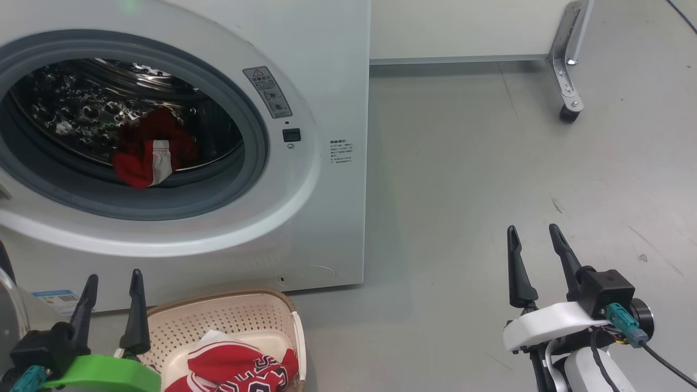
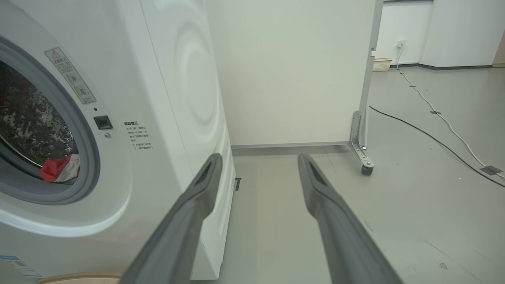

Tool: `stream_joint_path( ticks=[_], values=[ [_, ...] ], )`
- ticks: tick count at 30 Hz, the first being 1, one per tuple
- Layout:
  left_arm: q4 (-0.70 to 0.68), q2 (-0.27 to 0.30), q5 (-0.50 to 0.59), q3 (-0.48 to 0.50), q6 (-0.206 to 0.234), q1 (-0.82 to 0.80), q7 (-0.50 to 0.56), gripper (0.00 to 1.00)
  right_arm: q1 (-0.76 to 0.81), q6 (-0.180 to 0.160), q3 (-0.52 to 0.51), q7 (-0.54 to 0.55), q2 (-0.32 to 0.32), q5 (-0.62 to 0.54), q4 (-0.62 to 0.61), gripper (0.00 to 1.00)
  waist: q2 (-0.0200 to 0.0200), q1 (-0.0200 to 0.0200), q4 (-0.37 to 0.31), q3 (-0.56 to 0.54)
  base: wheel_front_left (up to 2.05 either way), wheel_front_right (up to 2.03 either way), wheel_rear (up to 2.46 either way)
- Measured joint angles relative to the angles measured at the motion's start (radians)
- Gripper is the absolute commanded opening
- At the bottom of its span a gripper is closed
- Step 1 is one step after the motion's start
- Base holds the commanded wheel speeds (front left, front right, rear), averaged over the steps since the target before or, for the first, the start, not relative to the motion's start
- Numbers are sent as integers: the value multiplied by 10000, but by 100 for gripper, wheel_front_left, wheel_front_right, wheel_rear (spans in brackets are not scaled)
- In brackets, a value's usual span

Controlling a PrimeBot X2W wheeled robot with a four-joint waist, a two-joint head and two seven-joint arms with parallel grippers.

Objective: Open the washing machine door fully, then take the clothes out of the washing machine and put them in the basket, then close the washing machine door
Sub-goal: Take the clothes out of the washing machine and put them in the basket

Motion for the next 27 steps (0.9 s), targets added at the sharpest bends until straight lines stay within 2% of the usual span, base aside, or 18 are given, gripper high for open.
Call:
stream_joint_path(
  ticks=[5, 14, 27],
  values=[
    [75, -196, -21, -38, -105, 131, 0, 100, 21, 0, 2, 0, 4, -25, -52, 100, 0, 0, -17, 186, 0, 0, 0],
    [591, -132, -288, -255, -293, -142, 50, 100, 16, -4, 144, 0, 10, -38, -244, 100, 0, 0, -65, 877, 0, 0, 0],
    [688, 920, -401, -159, -424, -2561, 807, 100, -537, -157, 930, 0, 8, 128, -700, 100, 0, 0, -268, 2504, 0, 0, 0]
  ],
)
